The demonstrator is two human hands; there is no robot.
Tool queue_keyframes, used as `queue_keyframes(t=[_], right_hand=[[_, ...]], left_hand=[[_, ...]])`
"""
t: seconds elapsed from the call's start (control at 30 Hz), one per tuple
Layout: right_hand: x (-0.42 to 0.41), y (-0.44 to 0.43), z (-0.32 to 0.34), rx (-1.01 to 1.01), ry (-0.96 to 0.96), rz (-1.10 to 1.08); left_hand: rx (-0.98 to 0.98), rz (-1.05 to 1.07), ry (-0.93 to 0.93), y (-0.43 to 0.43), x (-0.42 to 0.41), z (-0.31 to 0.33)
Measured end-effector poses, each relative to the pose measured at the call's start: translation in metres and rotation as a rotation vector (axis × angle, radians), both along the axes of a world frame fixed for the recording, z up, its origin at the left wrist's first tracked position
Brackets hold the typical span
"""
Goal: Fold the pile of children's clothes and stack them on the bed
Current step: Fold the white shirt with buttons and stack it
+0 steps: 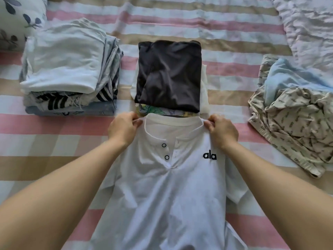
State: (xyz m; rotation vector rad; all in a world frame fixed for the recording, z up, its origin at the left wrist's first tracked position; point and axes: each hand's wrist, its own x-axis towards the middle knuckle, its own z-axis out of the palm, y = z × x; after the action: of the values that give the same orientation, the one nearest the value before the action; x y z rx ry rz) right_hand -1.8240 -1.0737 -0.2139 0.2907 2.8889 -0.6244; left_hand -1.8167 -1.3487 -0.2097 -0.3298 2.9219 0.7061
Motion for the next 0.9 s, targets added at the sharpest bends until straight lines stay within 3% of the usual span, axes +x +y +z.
queue_keyframes(t=[0.07, 0.13, 0.2, 0.23, 0.33, 0.43, 0.57, 0.73, 0.8, 0.9], right_hand=[[0.002, -0.003, -0.004, 0.022, 0.048, -0.013], [0.010, -0.006, 0.002, 0.029, 0.251, -0.015], [0.024, -0.013, 0.012, 0.007, 0.523, 0.138], [0.031, -0.018, 0.015, 0.004, 0.552, 0.273], [0.040, -0.038, 0.011, 0.086, 0.088, 0.522], [0.032, -0.045, 0.005, 0.108, -0.108, 0.454], [0.022, -0.051, 0.010, -0.082, -0.022, 0.353], [0.026, -0.066, 0.006, -0.098, -0.067, 0.332], [0.033, -0.063, 0.009, -0.155, 0.003, 0.292], [0.060, -0.039, 0.018, -0.267, 0.275, 0.076]], left_hand=[[-0.025, 0.012, 0.019, 0.002, 0.002, -0.004], [-0.078, -0.008, 0.227, 0.005, 0.013, 0.000], [-0.033, -0.211, 0.462, 0.009, 0.027, 0.009], [-0.016, -0.386, 0.485, 0.011, 0.032, 0.013], [-0.131, -0.731, 0.302, 0.018, 0.038, 0.014], [-0.191, -0.672, 0.162, 0.026, 0.026, 0.011], [-0.075, -0.504, 0.203, 0.040, 0.016, 0.008], [-0.218, -0.382, 0.051, 0.062, 0.013, 0.001], [-0.226, -0.311, 0.105, 0.066, 0.019, 0.006], [-0.032, -0.328, 0.312, 0.078, 0.035, 0.020]])
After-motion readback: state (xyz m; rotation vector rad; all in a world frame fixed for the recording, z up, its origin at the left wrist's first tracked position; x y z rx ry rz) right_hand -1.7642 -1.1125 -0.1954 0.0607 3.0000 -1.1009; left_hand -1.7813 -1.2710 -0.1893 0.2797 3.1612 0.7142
